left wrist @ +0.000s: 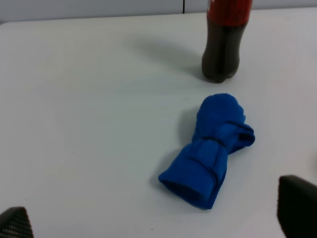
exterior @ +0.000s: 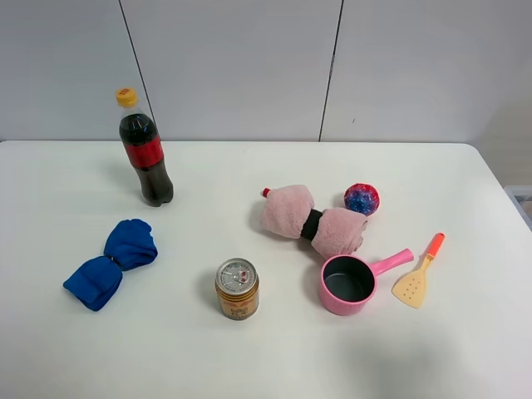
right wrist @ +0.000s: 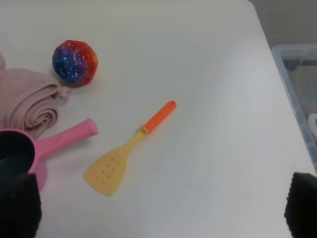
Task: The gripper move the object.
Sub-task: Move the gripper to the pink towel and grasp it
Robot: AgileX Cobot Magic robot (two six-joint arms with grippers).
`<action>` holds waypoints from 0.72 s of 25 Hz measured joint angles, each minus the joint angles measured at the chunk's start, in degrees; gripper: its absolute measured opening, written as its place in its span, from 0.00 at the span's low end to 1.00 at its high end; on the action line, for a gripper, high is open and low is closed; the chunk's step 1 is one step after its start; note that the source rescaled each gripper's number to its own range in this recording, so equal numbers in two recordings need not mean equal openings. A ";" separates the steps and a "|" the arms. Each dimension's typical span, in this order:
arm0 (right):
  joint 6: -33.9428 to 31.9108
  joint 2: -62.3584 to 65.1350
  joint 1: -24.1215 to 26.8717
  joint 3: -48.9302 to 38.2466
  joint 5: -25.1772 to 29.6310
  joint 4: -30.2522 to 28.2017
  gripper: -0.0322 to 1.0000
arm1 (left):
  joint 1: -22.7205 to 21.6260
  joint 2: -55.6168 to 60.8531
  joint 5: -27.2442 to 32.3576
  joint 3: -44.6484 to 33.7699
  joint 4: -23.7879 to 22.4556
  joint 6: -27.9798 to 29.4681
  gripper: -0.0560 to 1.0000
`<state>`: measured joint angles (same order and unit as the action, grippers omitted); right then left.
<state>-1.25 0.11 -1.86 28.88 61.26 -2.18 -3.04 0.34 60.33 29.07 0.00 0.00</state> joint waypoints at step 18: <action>-0.05 0.00 0.00 0.00 0.00 0.00 1.00 | 0.00 0.00 0.00 0.00 0.00 0.00 1.00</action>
<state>-1.30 0.11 -1.86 28.88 61.26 -2.18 -3.04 0.34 60.33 29.07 0.00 0.00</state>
